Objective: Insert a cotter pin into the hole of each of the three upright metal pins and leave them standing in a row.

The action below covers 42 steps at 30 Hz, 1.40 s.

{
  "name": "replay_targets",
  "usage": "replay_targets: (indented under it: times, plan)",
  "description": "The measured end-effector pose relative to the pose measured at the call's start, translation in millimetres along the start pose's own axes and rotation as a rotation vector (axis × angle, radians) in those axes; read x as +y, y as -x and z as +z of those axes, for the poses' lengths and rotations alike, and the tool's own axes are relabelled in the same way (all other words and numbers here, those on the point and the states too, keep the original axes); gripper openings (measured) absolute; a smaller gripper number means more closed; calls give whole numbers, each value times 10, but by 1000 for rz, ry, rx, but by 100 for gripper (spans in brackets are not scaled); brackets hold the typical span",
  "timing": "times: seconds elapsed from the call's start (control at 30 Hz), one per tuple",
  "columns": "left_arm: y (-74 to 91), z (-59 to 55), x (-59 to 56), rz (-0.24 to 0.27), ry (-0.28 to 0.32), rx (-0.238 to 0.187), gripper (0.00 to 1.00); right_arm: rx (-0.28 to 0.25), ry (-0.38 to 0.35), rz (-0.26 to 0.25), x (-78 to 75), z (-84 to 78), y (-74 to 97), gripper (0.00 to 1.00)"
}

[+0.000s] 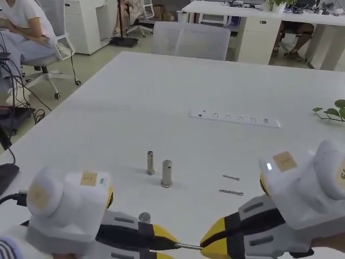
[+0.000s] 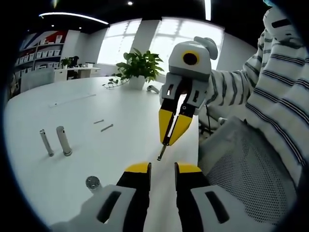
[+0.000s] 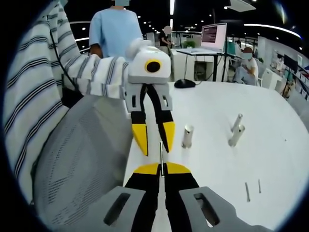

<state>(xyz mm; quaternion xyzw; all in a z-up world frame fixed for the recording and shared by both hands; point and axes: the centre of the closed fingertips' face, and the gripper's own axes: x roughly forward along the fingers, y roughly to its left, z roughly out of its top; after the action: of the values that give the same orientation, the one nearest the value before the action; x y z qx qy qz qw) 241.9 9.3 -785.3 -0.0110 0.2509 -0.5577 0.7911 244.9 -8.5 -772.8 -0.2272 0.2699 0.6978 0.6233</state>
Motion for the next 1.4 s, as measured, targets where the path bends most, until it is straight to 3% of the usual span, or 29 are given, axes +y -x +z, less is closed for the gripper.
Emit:
replay_targets:
  times: [0.57,0.87,1.1,1.4]
  plan:
    - [242,-290,181,68,75,59,30,-15,-44,-27,-63,27,-54,3]
    - [361,-410,328,122,100,71,32,-19,-64,-41,-89,28,-92,3]
    - [450,-494,504,177,88,76,39,-16,-78,-56,-118,29,-122,3]
    - [454,-455,667,209,59,64,43,-10,-101,-71,-152,22,-157,3]
